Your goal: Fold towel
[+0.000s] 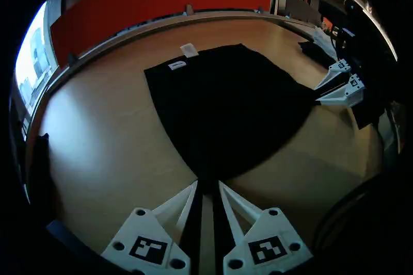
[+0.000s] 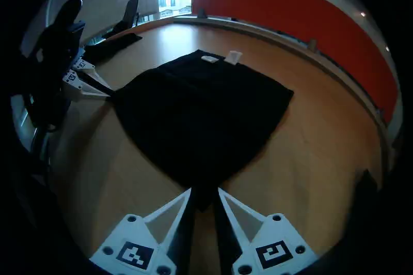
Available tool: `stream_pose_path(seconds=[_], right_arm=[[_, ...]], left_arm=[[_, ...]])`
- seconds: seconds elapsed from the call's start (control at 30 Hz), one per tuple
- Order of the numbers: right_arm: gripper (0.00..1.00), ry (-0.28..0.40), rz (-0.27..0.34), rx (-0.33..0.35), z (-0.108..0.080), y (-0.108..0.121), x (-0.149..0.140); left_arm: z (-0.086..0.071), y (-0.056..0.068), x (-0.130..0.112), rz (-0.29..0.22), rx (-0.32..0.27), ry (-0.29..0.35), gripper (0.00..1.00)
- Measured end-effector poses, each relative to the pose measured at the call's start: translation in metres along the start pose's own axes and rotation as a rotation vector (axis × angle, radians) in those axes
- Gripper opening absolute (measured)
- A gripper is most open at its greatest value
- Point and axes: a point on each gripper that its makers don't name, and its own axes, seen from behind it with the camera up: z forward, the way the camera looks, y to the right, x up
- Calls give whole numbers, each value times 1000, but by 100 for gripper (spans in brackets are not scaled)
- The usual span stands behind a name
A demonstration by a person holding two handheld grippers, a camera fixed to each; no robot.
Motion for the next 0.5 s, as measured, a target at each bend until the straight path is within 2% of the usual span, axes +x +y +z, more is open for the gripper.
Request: stream_pose_path(seconds=[0.27, 0.5], right_arm=[[18, 19, -11, -8, -6, 4, 8], [18, 43, -6, -26, -18, 10, 22]], left_arm=[[-4, 3, 4, -57, -9, 5, 12], [-19, 5, 19, -91, -5, 31, 11]])
